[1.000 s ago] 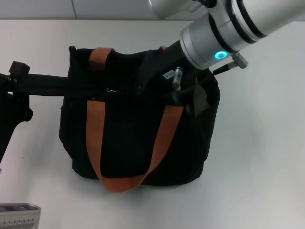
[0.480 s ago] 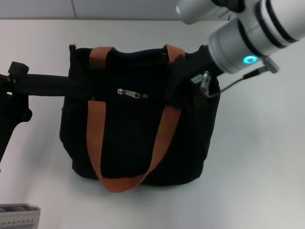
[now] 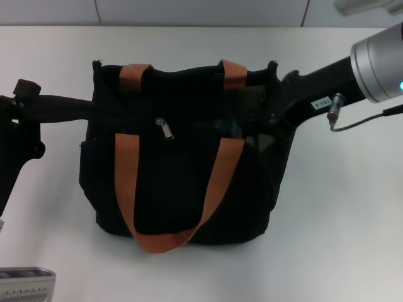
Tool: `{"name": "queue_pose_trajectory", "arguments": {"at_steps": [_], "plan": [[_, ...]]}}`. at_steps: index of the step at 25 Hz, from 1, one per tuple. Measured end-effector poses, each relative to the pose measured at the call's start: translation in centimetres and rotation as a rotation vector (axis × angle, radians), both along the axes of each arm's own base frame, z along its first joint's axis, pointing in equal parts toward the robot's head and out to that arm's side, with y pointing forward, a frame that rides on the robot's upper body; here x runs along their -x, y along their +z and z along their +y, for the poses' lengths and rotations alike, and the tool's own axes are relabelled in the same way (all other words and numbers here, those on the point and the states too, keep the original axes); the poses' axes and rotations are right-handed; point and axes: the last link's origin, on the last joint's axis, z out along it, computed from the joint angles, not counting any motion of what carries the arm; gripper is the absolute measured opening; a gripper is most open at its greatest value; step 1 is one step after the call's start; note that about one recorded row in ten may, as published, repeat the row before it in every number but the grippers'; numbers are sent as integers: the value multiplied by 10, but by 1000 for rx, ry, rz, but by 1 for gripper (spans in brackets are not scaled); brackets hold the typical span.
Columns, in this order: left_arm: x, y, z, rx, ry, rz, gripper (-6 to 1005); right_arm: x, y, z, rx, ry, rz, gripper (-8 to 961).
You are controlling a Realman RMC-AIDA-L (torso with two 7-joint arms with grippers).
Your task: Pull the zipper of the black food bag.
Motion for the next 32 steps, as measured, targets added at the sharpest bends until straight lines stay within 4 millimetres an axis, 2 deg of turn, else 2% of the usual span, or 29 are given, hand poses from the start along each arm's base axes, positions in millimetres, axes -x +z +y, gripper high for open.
{"name": "queue_pose_trajectory", "arguments": {"at_steps": [3, 11, 13, 16, 20, 32], "plan": [[-1, -1, 1, 5, -5, 0, 77, 12, -5, 2, 48, 5, 81, 62], [2, 0, -3, 6, 4, 8, 78, 36, -33, 24, 105, -41, 75, 108], [3, 0, -4, 5, 6, 9, 78, 40, -40, 28, 119, -53, 68, 164], [3, 0, -4, 5, 7, 9, 79, 42, -52, 32, 137, -66, 51, 248], [2, 0, -3, 6, 5, 9, 79, 44, -62, 32, 154, -69, 32, 258], [1, 0, -2, 6, 1, 7, 80, 49, -74, 29, 153, -87, 7, 303]]}}
